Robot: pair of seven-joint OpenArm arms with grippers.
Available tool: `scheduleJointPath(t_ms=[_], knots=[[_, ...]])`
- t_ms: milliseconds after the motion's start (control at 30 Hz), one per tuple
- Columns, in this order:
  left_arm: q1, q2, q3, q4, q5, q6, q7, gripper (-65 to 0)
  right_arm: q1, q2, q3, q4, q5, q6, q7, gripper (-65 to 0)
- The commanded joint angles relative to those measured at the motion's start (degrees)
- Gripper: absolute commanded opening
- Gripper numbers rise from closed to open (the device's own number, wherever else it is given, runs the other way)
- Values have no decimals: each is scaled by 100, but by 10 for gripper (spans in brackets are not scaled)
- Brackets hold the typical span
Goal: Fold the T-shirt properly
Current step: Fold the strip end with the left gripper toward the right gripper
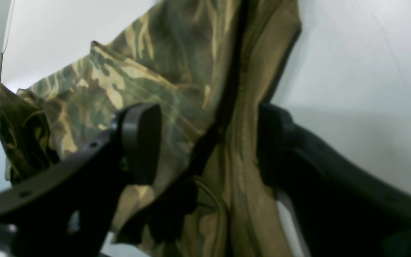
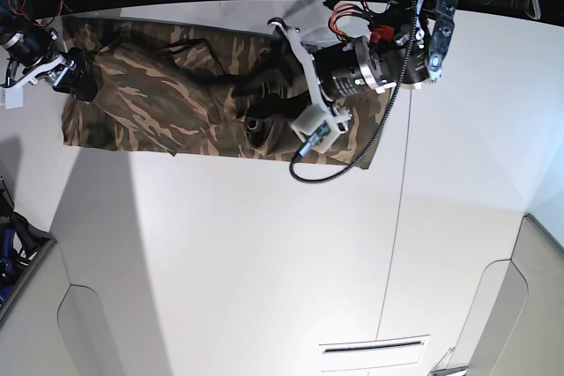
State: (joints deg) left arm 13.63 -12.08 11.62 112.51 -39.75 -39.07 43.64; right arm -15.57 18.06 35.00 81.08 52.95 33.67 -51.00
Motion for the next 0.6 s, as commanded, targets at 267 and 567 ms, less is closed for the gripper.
scheduleJointPath(t_ms=[267, 567], knots=[[7, 0, -782, -50, 640, 118, -186, -650, 0, 83, 17, 48, 20, 22, 42, -243], [-28, 4, -522, -1220, 691, 260, -737, -650, 0, 83, 17, 48, 22, 22, 44, -243]])
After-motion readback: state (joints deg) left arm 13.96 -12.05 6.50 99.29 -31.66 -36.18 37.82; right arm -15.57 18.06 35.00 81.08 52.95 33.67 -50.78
